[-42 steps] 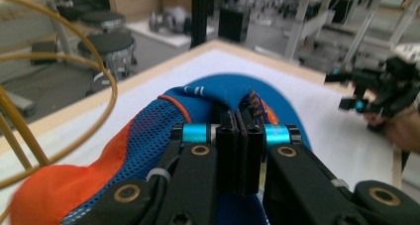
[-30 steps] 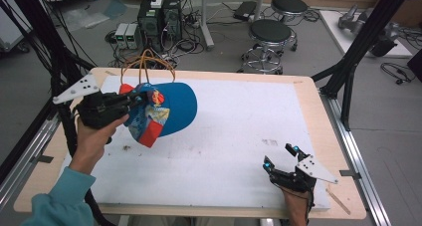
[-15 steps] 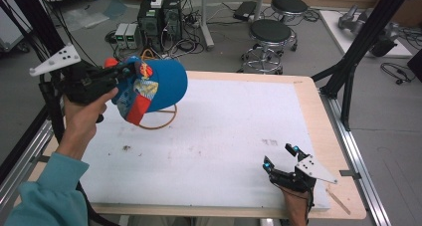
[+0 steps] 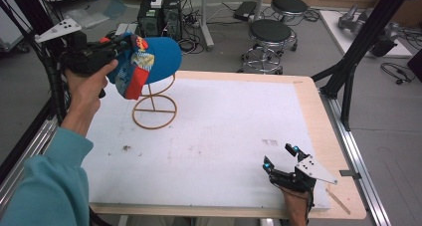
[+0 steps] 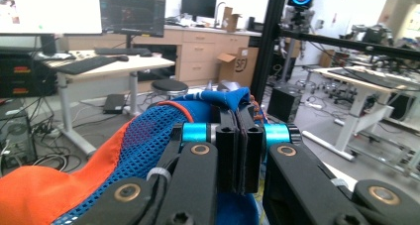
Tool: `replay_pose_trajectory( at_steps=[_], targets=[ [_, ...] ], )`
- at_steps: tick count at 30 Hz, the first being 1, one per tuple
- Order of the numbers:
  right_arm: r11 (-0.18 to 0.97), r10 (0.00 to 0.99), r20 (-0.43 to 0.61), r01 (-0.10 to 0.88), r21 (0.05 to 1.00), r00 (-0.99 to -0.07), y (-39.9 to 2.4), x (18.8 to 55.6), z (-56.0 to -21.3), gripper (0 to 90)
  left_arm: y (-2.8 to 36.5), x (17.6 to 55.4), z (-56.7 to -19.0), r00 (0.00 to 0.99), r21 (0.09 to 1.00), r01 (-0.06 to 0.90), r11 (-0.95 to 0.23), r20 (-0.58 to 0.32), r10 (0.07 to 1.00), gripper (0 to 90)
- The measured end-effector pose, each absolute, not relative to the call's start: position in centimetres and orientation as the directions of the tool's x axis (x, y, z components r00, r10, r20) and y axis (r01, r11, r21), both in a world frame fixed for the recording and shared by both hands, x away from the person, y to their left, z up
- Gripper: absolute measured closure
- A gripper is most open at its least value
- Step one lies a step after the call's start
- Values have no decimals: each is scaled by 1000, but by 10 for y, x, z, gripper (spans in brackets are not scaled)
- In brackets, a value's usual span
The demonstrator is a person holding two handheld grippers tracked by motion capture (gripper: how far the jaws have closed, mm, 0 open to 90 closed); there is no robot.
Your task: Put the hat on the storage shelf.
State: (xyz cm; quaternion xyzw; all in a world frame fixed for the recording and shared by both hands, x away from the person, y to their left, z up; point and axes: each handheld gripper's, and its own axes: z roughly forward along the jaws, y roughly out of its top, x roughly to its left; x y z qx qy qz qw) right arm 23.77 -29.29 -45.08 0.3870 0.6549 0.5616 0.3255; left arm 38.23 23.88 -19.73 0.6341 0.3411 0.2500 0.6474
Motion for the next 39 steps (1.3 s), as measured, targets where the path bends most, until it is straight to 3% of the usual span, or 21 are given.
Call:
replay_pose_trajectory(
  at_steps=[14, 23, 39],
  targets=[
    [71, 873, 6, 139, 988, -488, -293, 238, -451, 110, 224, 429, -213, 599, 981, 191, 45, -152, 786, 883],
    [73, 875, 5, 143, 987, -484, -293, 238, -451, 110, 214, 440, -230, 632, 966, 254, -41, -133, 764, 880],
    [69, 874, 6, 136, 988, -486, -293, 238, -451, 110, 229, 439, -232, 593, 953, 298, -54, -141, 793, 866]
  ],
)
